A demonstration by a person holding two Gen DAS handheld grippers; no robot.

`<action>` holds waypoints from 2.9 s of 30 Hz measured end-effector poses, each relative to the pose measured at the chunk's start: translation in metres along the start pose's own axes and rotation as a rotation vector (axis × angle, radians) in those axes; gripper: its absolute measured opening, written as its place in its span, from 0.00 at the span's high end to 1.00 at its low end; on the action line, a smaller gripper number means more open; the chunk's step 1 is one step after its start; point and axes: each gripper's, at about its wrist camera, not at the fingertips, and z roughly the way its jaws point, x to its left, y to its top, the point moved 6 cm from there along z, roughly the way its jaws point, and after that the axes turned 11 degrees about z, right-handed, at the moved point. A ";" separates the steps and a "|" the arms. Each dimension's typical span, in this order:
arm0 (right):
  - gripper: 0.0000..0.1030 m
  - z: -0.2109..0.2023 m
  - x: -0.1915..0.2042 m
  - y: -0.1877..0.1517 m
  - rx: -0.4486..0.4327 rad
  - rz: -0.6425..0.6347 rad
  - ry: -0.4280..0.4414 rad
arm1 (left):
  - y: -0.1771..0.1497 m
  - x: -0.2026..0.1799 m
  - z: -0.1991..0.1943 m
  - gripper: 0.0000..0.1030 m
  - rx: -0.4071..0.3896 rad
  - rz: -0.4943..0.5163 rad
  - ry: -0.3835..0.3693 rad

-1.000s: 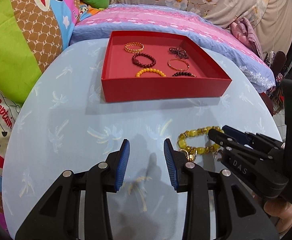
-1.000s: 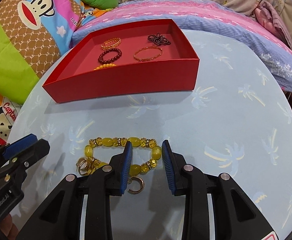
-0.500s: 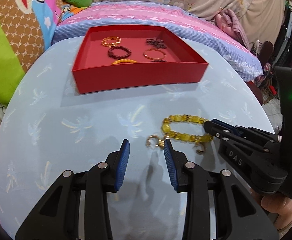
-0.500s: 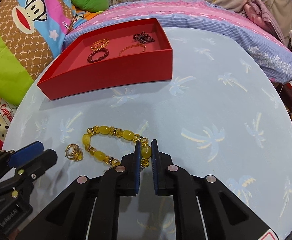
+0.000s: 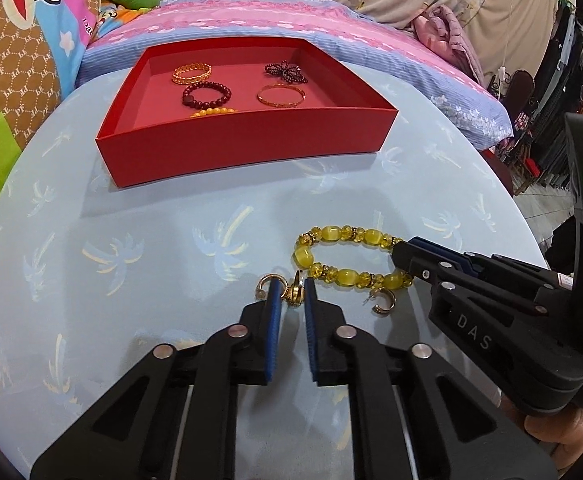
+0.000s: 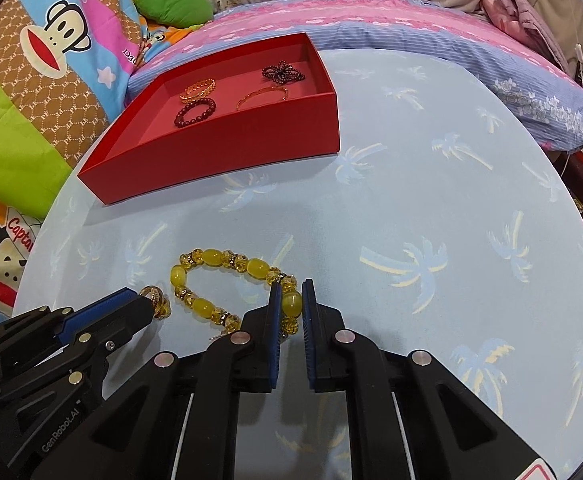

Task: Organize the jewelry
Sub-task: 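Grasp the yellow bead bracelet with the right tool while the left tool grasps its gold charm, then carry the yellow bead bracelet into the red box and open both tools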

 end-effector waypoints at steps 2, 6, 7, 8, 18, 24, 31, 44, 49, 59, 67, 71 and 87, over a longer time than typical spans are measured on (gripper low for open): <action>0.91 0.000 0.000 0.000 0.000 0.001 0.001 | 0.000 0.000 0.000 0.95 -0.002 0.002 -0.007; 0.91 -0.002 0.001 0.000 0.001 0.005 0.010 | 0.000 0.000 -0.001 0.98 -0.008 0.006 -0.009; 0.91 -0.003 0.001 0.000 0.000 0.005 0.011 | 0.000 0.001 -0.002 0.98 -0.009 0.002 -0.012; 0.91 -0.004 0.002 0.001 -0.003 0.004 0.014 | 0.000 0.002 -0.002 0.98 -0.010 -0.001 -0.016; 0.91 -0.030 0.018 0.021 -0.062 -0.018 0.066 | 0.012 0.014 -0.021 0.98 -0.037 -0.035 -0.023; 0.91 -0.048 0.030 0.038 -0.099 -0.035 0.091 | 0.025 0.020 -0.031 0.98 -0.053 -0.046 -0.027; 0.91 -0.063 0.041 0.069 -0.152 -0.051 0.101 | 0.058 0.029 -0.043 0.98 -0.097 -0.033 -0.029; 0.91 -0.047 0.071 0.159 -0.196 -0.064 0.143 | 0.151 0.063 -0.022 0.98 -0.156 -0.034 -0.038; 0.91 -0.021 0.085 0.191 -0.168 -0.059 0.164 | 0.185 0.083 0.002 0.98 -0.144 -0.055 -0.061; 0.90 0.037 0.086 0.238 -0.128 -0.021 0.152 | 0.237 0.103 0.073 0.98 -0.073 -0.086 -0.124; 0.90 0.066 0.065 0.247 -0.096 0.001 0.119 | 0.233 0.113 0.130 0.97 0.043 -0.066 -0.044; 0.90 0.075 0.071 0.249 -0.082 -0.003 0.139 | 0.220 0.129 0.145 0.84 0.119 -0.089 0.031; 0.89 0.103 0.084 0.232 -0.027 0.018 0.145 | 0.202 0.164 0.107 0.58 0.045 -0.098 0.243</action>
